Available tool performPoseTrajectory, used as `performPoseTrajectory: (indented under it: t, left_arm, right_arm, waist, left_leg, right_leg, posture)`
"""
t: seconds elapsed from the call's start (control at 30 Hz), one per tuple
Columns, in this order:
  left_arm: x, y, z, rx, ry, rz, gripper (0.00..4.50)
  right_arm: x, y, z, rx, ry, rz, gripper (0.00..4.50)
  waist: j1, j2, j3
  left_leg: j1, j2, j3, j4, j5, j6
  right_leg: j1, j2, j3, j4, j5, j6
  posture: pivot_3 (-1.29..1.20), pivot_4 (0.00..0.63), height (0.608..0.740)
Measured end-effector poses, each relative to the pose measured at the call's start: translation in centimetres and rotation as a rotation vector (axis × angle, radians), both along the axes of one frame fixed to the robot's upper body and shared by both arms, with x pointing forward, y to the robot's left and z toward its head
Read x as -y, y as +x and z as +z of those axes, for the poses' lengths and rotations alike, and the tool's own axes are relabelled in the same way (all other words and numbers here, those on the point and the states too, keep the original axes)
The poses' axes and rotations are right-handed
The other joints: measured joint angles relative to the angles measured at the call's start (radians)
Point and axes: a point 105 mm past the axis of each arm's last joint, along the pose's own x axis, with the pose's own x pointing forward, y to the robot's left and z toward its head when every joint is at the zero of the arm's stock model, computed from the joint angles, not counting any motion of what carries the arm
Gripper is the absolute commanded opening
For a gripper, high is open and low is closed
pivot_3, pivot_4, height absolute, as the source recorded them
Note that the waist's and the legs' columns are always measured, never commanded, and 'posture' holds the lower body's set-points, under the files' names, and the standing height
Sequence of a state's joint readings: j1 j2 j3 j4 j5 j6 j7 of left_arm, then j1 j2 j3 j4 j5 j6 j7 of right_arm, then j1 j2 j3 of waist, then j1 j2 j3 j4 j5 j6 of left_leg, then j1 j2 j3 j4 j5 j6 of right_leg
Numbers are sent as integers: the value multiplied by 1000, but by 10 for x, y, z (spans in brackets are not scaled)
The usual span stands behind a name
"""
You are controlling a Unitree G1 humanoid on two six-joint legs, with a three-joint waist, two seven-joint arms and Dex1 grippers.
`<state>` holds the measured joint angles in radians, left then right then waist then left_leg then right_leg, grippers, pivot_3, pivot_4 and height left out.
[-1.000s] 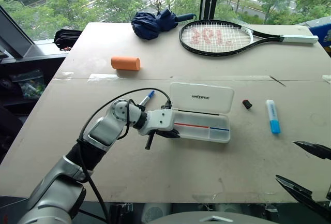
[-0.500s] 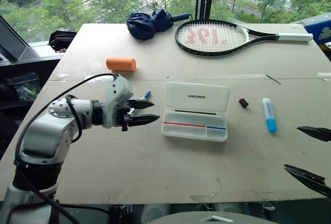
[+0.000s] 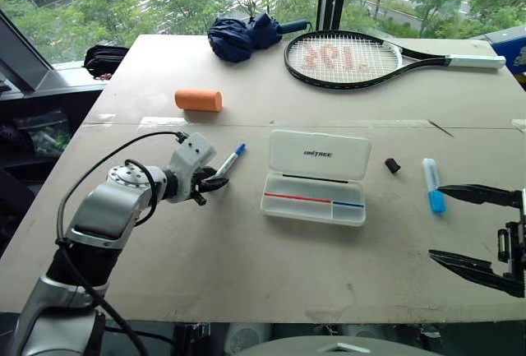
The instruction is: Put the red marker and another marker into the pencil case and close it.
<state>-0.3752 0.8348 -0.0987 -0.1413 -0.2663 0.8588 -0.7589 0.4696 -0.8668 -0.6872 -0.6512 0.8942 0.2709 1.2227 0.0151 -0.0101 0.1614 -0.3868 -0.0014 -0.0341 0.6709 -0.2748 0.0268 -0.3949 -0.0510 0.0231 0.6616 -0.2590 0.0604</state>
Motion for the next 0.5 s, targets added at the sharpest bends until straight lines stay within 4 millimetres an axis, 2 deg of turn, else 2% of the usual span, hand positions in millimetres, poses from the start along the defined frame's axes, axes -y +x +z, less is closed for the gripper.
performPoseTrajectory:
  t: [0.03, 0.13, 0.23, 0.3, 0.37, 0.4, 0.47, 0.5]
  left_arm:
    - [0, 1, 0, 8, 6, -10, 68]
    - [-1, 3, -1, 19, 4, -46, 16]
    - [4, -3, 4, -6, -71, -133, 15]
    - [14, -14, 18, -34, -142, -265, 15]
    - [23, -24, 43, -37, -138, -426, 15]
    - [30, -26, 60, -12, -117, -512, 15]
    - [50, -25, 80, 43, -83, -653, 15]
    - [57, -25, 82, 51, -80, -690, 15]
  right_arm:
    - [1, -1, -2, -9, 5, -9, 4500]
    - [5, -6, -7, -25, 14, -42, 4500]
    - [8, -11, -11, -32, 20, -76, 4500]
    - [9, -15, -14, -44, 25, -94, 4500]
    - [13, -19, -16, -47, 22, -131, 4500]
    - [16, -22, -18, -51, 15, -149, 4500]
    - [19, -25, -20, -51, 9, -175, 4500]
    - [19, -26, -20, -52, 7, -177, 4500]
  waist:
    - [1, 1, -1]
    - [2, 2, -1]
    - [0, 1, -1]
    - [-1, -1, 1]
    - [2, -2, 1]
    - [5, -1, 1]
    - [8, 0, 0]
    - [7, 1, -1]
  left_leg:
    - [0, 0, 0, 0, 0, 0]
    - [1, 0, 0, 0, 0, 0]
    - [0, 0, 0, 0, 0, 0]
    - [-2, 1, 0, 0, 0, 0]
    - [-4, 1, -1, 1, 0, 0]
    - [-5, 0, -2, 1, 0, 0]
    - [-4, -2, -1, 1, 0, 0]
    - [-4, -3, 0, 2, 0, 0]
  right_leg:
    - [0, 0, 0, 0, 0, 0]
    - [1, -1, 0, 0, 0, 0]
    - [0, -1, 0, 0, 0, 0]
    - [-2, -2, -1, 0, 0, 0]
    - [-3, -1, -3, -1, 0, 0]
    - [-2, -1, -3, -1, 0, 0]
    - [-1, -2, -2, -1, 0, 0]
    - [-1, -2, -1, -1, 0, 0]
  posture:
    - [0, 150, 730]
    - [0, 150, 730]
    - [0, 150, 730]
    - [0, 150, 730]
    - [0, 150, 730]
    - [0, 150, 730]
    - [0, 150, 730]
    - [0, 150, 730]
